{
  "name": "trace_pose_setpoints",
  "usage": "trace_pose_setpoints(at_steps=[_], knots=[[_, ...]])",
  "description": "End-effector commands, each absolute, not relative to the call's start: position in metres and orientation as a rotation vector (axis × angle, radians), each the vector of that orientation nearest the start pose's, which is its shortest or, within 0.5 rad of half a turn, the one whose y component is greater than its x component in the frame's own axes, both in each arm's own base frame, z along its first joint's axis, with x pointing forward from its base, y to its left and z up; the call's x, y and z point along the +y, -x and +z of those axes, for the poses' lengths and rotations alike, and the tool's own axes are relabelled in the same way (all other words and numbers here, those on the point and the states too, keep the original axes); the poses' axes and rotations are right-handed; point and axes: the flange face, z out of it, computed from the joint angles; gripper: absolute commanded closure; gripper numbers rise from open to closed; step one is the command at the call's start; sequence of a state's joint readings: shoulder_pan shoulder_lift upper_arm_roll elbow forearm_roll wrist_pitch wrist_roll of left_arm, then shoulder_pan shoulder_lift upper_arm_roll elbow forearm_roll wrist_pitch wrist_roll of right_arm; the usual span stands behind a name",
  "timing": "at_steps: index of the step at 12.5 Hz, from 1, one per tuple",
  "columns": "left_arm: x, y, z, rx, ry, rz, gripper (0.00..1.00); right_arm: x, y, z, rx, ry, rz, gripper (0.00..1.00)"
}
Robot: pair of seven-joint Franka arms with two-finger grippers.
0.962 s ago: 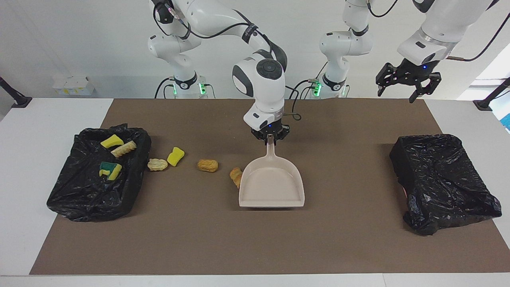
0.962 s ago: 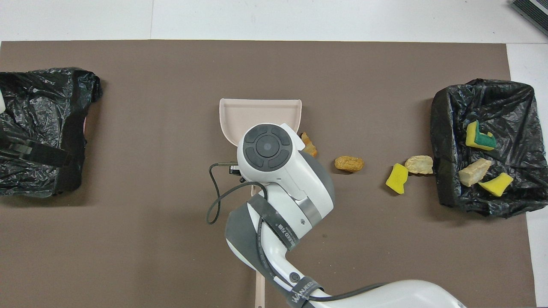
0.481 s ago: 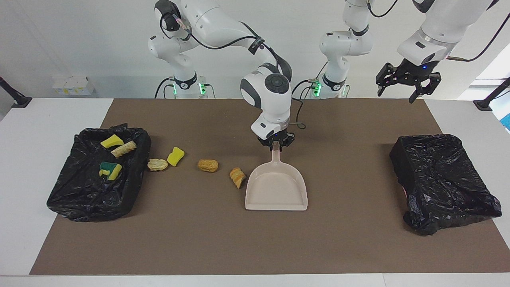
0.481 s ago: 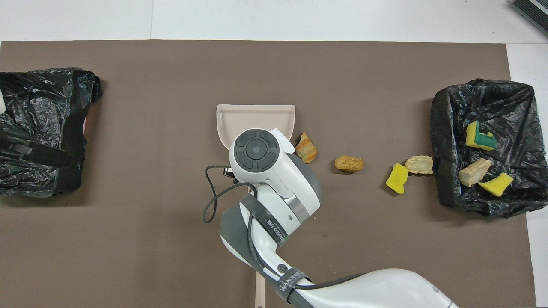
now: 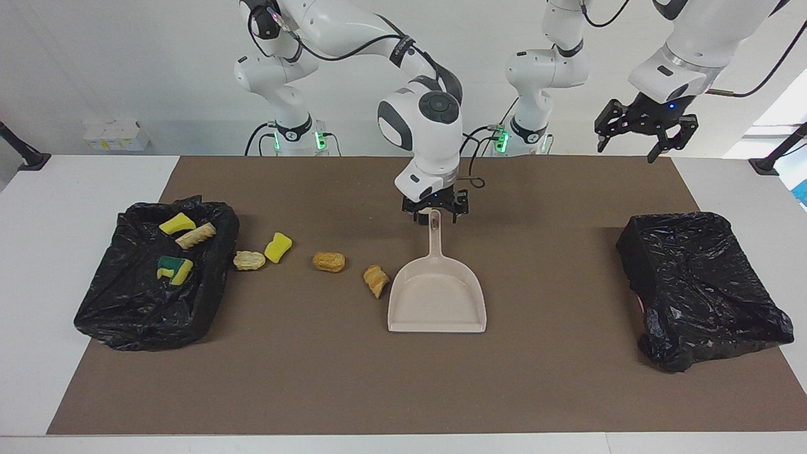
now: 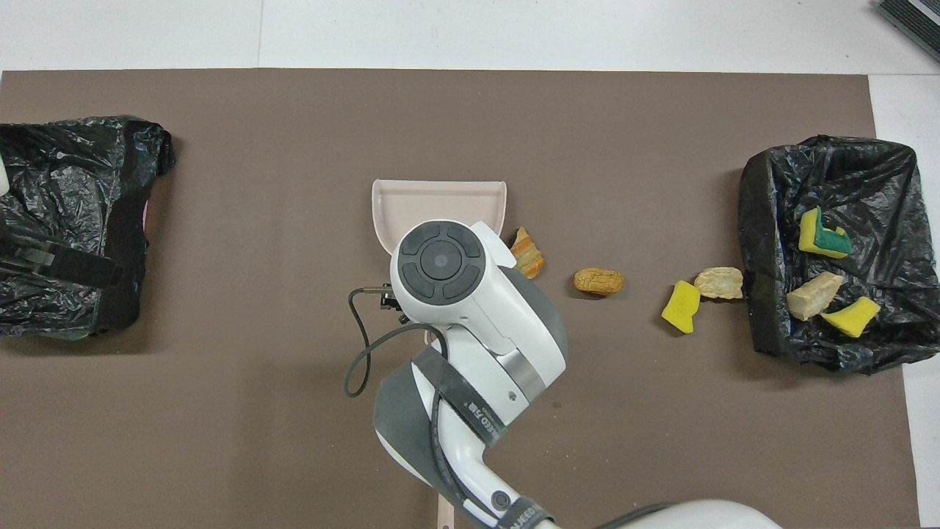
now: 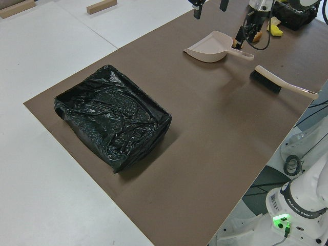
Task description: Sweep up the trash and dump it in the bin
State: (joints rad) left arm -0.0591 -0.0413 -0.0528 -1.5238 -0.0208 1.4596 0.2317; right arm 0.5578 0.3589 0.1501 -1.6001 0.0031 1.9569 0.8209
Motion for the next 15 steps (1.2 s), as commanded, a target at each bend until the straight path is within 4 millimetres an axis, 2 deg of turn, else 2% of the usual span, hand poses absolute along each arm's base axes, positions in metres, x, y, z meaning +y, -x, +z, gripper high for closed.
trace_pose_setpoints(at_steps=[1, 2, 4, 5, 7, 9, 11, 12, 13, 15], knots=[[-0.064, -0.519, 0.660, 0.568, 3.090, 0.032, 0.00, 0.407, -0.459, 0.437, 0.228, 3.110, 0.090, 0.00], [-0.068, -0.520, 0.657, 0.576, 3.090, 0.029, 0.00, 0.403, -0.440, 0.437, 0.227, 3.122, 0.092, 0.00], [-0.082, -0.527, 0.645, 0.594, 3.087, 0.000, 0.00, 0.413, -0.398, 0.432, 0.244, 3.108, 0.081, 0.00], [-0.100, -0.531, 0.637, 0.637, 3.079, -0.026, 0.00, 0.416, -0.379, 0.427, 0.268, 3.094, 0.054, 0.00], [-0.133, -0.540, 0.615, 0.583, 3.094, -0.069, 0.00, 0.414, -0.348, 0.419, 0.260, 3.077, 0.044, 0.00], [-0.181, -0.543, 0.592, 0.616, 3.100, -0.077, 0.00, 0.412, -0.309, 0.401, 0.197, 3.082, 0.046, 0.00], [-0.214, -0.544, 0.567, 0.621, 3.105, -0.091, 0.00, 0.408, -0.286, 0.385, 0.189, 3.093, 0.044, 0.00], [-0.232, -0.548, 0.547, 0.602, 3.112, -0.075, 0.00, 0.413, -0.268, 0.374, 0.148, 3.115, 0.068, 0.00], [-0.251, -0.553, 0.516, 0.586, 3.114, -0.031, 0.00, 0.409, -0.261, 0.363, 0.173, 3.133, 0.088, 0.00], [-0.284, -0.561, 0.453, 0.506, 3.128, 0.013, 0.00, 0.414, -0.248, 0.360, 0.175, 3.129, 0.126, 0.02]])
